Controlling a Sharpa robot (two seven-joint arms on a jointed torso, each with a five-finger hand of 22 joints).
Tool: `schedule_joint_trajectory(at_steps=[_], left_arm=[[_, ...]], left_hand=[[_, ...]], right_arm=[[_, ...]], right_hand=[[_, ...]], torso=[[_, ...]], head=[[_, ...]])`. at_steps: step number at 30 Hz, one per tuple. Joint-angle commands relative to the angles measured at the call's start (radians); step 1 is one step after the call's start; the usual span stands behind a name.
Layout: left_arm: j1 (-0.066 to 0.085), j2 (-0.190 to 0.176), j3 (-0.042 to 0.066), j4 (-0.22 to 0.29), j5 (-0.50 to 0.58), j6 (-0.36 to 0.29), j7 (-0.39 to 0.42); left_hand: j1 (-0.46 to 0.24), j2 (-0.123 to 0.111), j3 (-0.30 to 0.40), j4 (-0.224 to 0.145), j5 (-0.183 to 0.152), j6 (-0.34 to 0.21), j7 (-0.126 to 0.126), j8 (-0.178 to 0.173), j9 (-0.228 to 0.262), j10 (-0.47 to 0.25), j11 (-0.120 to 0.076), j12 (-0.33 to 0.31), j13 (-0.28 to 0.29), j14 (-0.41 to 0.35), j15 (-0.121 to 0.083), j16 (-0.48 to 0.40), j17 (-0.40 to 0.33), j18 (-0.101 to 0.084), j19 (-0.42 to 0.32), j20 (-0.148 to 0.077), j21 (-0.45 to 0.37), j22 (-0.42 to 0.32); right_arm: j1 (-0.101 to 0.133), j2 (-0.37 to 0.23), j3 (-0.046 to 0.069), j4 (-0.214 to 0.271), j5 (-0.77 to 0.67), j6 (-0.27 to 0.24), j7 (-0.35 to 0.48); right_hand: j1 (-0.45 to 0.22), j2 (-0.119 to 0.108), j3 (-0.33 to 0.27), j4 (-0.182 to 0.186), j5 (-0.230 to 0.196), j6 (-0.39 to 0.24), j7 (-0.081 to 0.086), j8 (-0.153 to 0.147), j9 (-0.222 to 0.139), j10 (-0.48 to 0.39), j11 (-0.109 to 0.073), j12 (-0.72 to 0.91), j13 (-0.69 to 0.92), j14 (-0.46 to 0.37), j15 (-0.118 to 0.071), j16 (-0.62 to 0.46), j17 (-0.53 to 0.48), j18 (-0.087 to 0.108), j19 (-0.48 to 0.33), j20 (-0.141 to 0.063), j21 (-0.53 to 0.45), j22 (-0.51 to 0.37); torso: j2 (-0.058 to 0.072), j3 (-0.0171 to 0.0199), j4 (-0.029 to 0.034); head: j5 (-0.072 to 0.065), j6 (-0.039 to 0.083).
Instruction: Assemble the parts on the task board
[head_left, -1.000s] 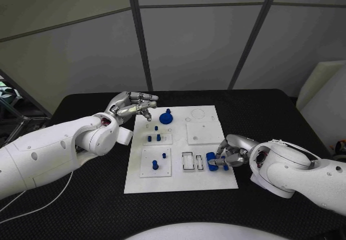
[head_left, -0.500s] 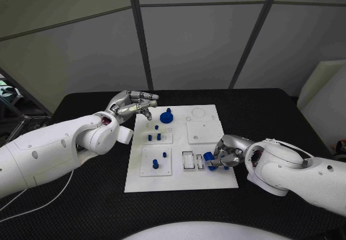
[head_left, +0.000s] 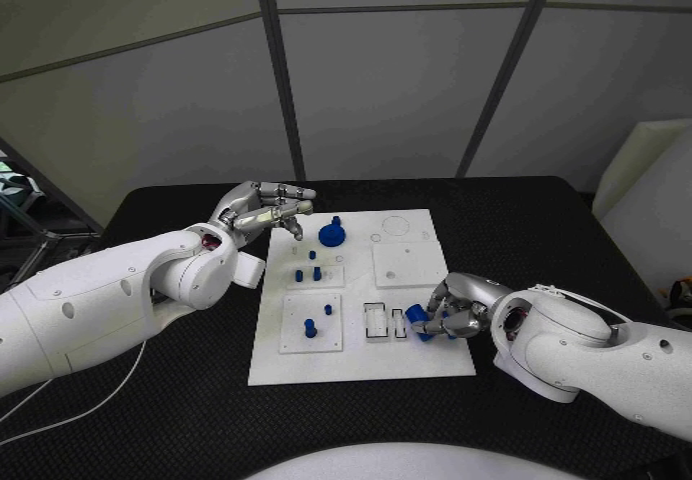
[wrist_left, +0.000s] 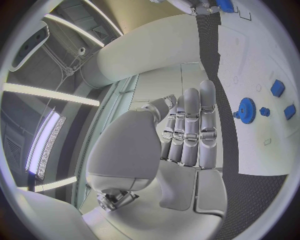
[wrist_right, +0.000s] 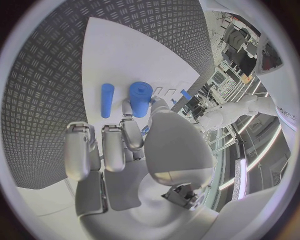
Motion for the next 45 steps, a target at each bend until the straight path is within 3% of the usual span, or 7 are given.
schedule_joint_trajectory(at_steps=[1, 8, 15, 21, 22, 30, 45], left_arm=[[0.001, 0.001, 0.001, 0.0, 0.015, 0.013, 0.021], [0.001, 0.002, 0.001, -0.001, 0.023, 0.019, 0.016], [0.001, 0.003, 0.001, -0.001, 0.024, 0.025, 0.016], [0.001, 0.004, 0.001, -0.002, 0.024, 0.031, 0.021], [0.001, 0.005, 0.001, -0.002, 0.024, 0.031, 0.022], [0.001, 0.008, 0.001, -0.003, 0.024, 0.033, 0.023], [0.001, 0.014, 0.001, -0.004, 0.024, 0.034, 0.015]], left_hand=[[0.004, 0.009, 0.002, -0.01, -0.003, -0.009, 0.007, 0.003, -0.002, -0.012, 0.004, 0.005, -0.002, -0.028, 0.002, -0.04, -0.018, -0.011, -0.031, 0.003, -0.028, -0.019], [0.007, 0.016, 0.0, -0.014, -0.004, -0.019, 0.013, 0.003, -0.002, -0.031, 0.01, 0.013, -0.007, -0.035, 0.011, -0.169, -0.079, -0.008, -0.066, 0.011, -0.117, -0.099], [-0.01, 0.006, 0.023, -0.002, -0.002, -0.026, 0.027, 0.004, -0.001, -0.082, 0.036, -0.037, -0.047, -0.083, 0.045, -0.338, -0.145, -0.017, -0.15, 0.04, -0.243, -0.208], [-0.011, 0.003, 0.023, -0.003, -0.004, -0.029, 0.03, 0.008, -0.001, -0.07, 0.04, -0.059, -0.075, -0.049, 0.051, -0.42, -0.169, -0.012, -0.14, 0.053, -0.278, -0.259], [-0.009, 0.005, 0.017, -0.005, -0.004, -0.03, 0.03, 0.011, -0.001, -0.059, 0.04, -0.071, -0.094, -0.022, 0.05, -0.47, -0.178, -0.011, -0.124, 0.055, -0.296, -0.294], [-0.009, 0.007, 0.014, -0.005, -0.004, -0.031, 0.03, 0.013, -0.001, -0.053, 0.041, -0.077, -0.105, -0.013, 0.052, -0.504, -0.182, -0.012, -0.121, 0.057, -0.311, -0.318], [-0.008, 0.011, 0.01, -0.006, -0.004, -0.028, 0.03, 0.017, 0.0, -0.044, 0.039, -0.077, -0.111, 0.003, 0.05, -0.518, -0.181, -0.011, -0.106, 0.055, -0.312, -0.329]], right_arm=[[-0.002, -0.008, -0.002, 0.018, 0.057, -0.07, -0.022], [-0.001, -0.021, -0.001, 0.054, 0.125, -0.141, -0.02], [0.0, -0.021, 0.001, 0.077, 0.142, -0.18, -0.015], [0.002, -0.008, 0.003, 0.086, 0.145, -0.192, -0.01], [0.003, -0.004, 0.003, 0.085, 0.145, -0.19, -0.01], [0.005, 0.042, 0.004, 0.058, 0.152, -0.172, -0.011], [0.005, 0.109, 0.005, -0.001, 0.16, -0.126, -0.019]], right_hand=[[0.012, 0.002, -0.005, -0.001, 0.015, 0.004, -0.005, 0.007, 0.008, 0.005, 0.0, 0.0, 0.002, 0.059, -0.005, 0.006, 0.002, -0.01, 0.027, -0.003, 0.007, 0.172], [0.015, 0.004, -0.006, 0.0, 0.021, 0.005, -0.005, 0.009, 0.01, 0.008, 0.0, 0.003, 0.007, 0.06, -0.005, 0.009, 0.008, -0.011, 0.032, -0.003, 0.012, 0.177], [0.015, 0.004, -0.008, 0.0, 0.022, 0.006, -0.006, 0.01, 0.011, 0.01, -0.001, 0.005, 0.01, 0.061, -0.005, 0.011, 0.011, -0.013, 0.035, -0.003, 0.016, 0.181], [0.014, 0.004, -0.009, 0.001, 0.023, 0.007, -0.006, 0.011, 0.012, 0.01, -0.001, 0.005, 0.011, 0.061, -0.005, 0.011, 0.012, -0.013, 0.037, -0.003, 0.017, 0.183], [0.014, 0.004, -0.009, 0.001, 0.024, 0.008, -0.006, 0.011, 0.012, 0.01, -0.001, 0.005, 0.01, 0.061, -0.005, 0.011, 0.013, -0.013, 0.037, -0.003, 0.017, 0.183], [0.012, 0.004, -0.012, 0.003, 0.025, 0.009, -0.007, 0.013, 0.013, 0.011, -0.001, 0.004, 0.01, 0.061, -0.006, 0.011, 0.013, -0.013, 0.037, -0.004, 0.018, 0.183], [-0.005, 0.008, -0.031, 0.005, 0.012, 0.02, -0.012, 0.023, 0.023, 0.004, -0.005, -0.018, -0.005, 0.06, -0.009, 0.01, 0.01, -0.012, 0.035, -0.006, 0.016, 0.182]], torso=[[-0.001, -0.0003, 0.0028], [-0.001, -0.0006, 0.0036], [-0.001, -0.0002, 0.0057], [0.0, -0.0008, 0.0064], [0.0, -0.0005, 0.0063], [-0.002, -0.0014, 0.0115], [-0.001, 0.0007, 0.0087]], head=[[0.0, -0.001], [-0.001, 0.0], [-0.002, 0.003], [-0.003, 0.002], [-0.003, 0.002], [-0.002, 0.0], [0.005, 0.005]])
